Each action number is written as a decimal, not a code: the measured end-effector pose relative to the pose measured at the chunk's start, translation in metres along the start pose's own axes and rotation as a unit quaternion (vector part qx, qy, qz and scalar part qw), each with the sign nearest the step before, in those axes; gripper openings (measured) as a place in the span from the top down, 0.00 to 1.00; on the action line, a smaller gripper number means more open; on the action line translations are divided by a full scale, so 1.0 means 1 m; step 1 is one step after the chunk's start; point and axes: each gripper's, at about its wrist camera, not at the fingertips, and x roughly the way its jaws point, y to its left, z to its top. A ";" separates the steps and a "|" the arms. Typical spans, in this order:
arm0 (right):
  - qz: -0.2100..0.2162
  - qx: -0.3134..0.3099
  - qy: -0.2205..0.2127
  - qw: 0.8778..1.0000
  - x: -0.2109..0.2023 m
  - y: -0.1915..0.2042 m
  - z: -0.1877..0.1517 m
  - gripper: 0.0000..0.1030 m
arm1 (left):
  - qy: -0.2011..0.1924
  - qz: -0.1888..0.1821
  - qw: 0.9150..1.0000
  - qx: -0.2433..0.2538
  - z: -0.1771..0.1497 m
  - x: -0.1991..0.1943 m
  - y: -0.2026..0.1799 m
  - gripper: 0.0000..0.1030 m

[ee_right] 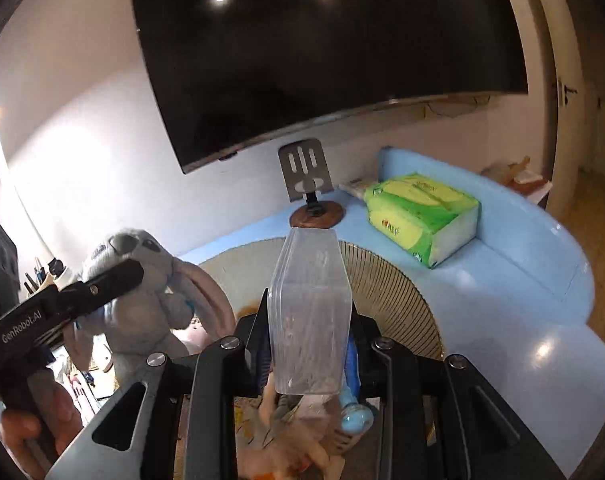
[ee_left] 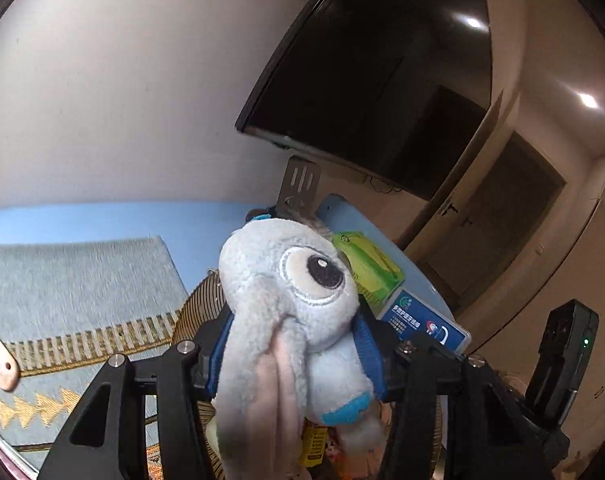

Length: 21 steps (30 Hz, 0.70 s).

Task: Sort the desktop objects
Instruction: 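Carry the plush with the left gripper into the bowl while the right gripper drops the swab box there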

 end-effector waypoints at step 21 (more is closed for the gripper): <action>0.094 -0.040 -0.008 0.995 -0.094 0.055 -0.079 0.14 | -0.051 0.334 0.941 -0.009 -0.101 -0.183 0.056 0.26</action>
